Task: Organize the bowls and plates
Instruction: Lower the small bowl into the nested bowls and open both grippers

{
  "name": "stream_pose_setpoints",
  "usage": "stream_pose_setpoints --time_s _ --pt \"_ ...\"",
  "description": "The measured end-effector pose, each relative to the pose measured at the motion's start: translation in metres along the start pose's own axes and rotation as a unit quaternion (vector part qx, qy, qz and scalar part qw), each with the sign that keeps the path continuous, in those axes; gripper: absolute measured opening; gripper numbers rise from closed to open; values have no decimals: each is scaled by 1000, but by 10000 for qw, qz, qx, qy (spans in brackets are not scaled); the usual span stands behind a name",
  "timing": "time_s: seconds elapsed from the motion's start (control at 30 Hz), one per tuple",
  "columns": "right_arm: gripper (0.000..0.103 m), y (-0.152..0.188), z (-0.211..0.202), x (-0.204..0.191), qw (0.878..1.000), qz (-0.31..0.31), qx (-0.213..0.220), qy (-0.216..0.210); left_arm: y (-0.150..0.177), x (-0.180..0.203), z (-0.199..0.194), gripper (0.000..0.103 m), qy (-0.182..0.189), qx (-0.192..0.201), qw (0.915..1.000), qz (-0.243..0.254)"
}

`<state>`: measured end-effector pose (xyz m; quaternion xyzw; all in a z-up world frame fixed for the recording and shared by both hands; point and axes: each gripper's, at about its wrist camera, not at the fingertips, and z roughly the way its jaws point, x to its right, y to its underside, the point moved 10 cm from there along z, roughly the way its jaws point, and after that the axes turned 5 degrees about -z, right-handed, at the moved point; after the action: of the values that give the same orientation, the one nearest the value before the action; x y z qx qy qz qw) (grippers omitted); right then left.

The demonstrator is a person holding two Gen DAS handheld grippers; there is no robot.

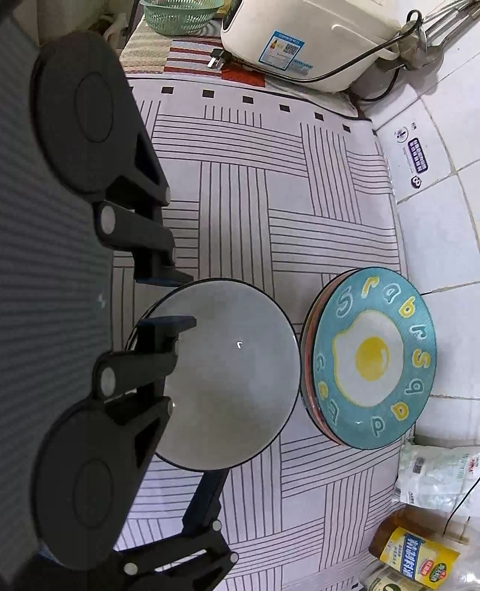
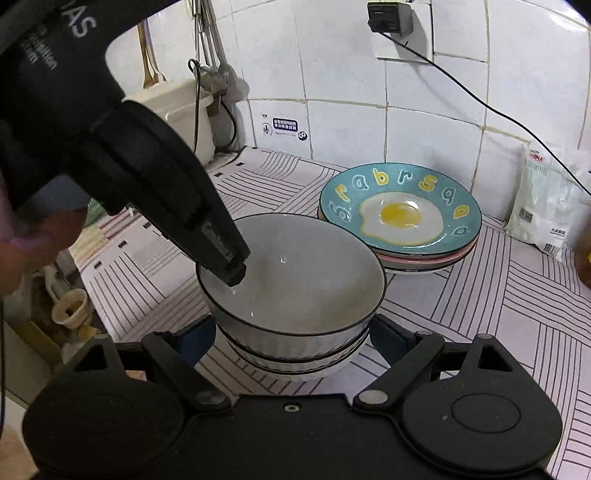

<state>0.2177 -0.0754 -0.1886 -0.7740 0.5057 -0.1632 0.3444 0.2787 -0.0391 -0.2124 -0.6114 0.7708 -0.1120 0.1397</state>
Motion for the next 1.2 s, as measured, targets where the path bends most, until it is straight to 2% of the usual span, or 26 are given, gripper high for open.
stream_pose_setpoints --time_s 0.23,0.3,0.37,0.53,0.77,0.93,1.13,1.2 --pt "95 -2 2 0 9998 51 134 168 1 -1 -1 16 76 134 9998 -86" --pt "95 -4 4 0 9997 100 92 195 1 -1 -4 25 278 113 9993 -228" --pt "95 -4 4 0 9997 97 33 241 2 -2 -10 30 533 83 9978 -388" --pt "96 -2 -9 -3 9985 -33 89 532 8 -2 -25 31 809 94 9959 -405" --pt "96 1 -30 -16 9984 -141 193 504 18 -9 -47 31 931 150 9945 -450" --pt "96 -1 -47 -22 9980 5 349 531 24 -17 -63 32 1080 293 9924 -515" --pt "96 3 -61 -25 9959 278 649 572 31 -33 -67 32 1331 383 9870 -814" --pt "97 7 -60 -26 9950 402 738 546 32 -36 -70 34 1462 604 9841 -804"
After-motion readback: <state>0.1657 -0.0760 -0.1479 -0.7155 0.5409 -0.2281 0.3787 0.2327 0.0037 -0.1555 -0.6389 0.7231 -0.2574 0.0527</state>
